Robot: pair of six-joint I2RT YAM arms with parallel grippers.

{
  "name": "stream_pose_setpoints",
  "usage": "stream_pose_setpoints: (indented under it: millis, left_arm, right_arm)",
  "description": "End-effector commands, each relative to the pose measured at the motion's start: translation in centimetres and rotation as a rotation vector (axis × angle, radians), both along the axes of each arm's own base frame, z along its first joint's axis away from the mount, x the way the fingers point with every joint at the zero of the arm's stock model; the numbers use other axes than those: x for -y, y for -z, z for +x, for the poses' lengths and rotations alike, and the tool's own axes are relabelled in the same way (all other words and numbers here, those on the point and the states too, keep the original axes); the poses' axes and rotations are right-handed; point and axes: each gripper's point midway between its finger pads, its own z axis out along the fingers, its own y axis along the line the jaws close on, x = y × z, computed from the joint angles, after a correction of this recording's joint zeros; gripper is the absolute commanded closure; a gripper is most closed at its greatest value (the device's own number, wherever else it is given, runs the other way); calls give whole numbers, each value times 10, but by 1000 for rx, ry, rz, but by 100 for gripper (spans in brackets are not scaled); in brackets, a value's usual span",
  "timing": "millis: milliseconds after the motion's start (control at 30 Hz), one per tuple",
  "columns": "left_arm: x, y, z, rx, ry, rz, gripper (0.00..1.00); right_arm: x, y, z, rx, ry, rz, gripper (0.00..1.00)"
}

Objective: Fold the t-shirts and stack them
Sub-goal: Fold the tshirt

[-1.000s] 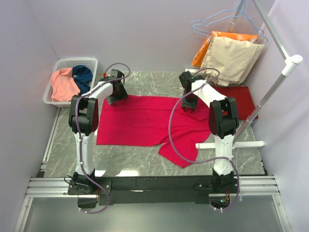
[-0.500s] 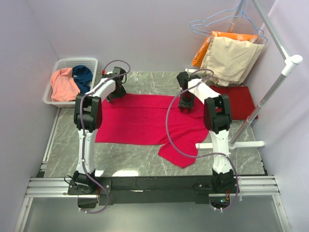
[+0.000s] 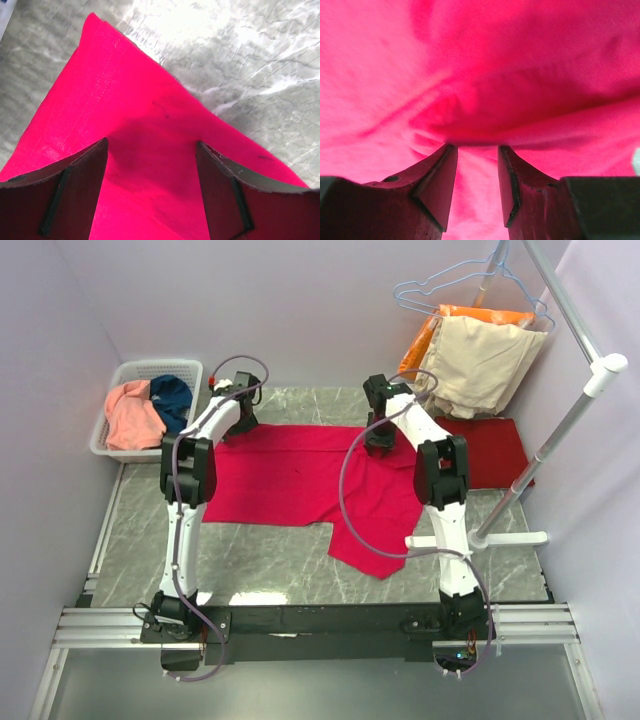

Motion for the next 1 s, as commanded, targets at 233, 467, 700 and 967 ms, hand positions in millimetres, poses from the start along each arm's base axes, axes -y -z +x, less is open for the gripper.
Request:
stream_pose_setpoints:
  millis: [233, 467, 700, 967]
  left_arm:
    - [12, -103, 30, 293, 175, -51, 21]
    - [21, -131, 24, 314, 225, -73, 12]
    - [25, -121, -6, 271, 250, -105, 3]
    - [32, -110, -28, 244, 284, -144, 0]
  right_arm:
    - [27, -122, 1, 356, 47, -28, 54]
    - [38, -93, -27, 241, 93, -59, 53]
    - [44, -51, -48, 224, 151, 22, 40]
    - [51, -46, -30, 364, 200, 54, 40]
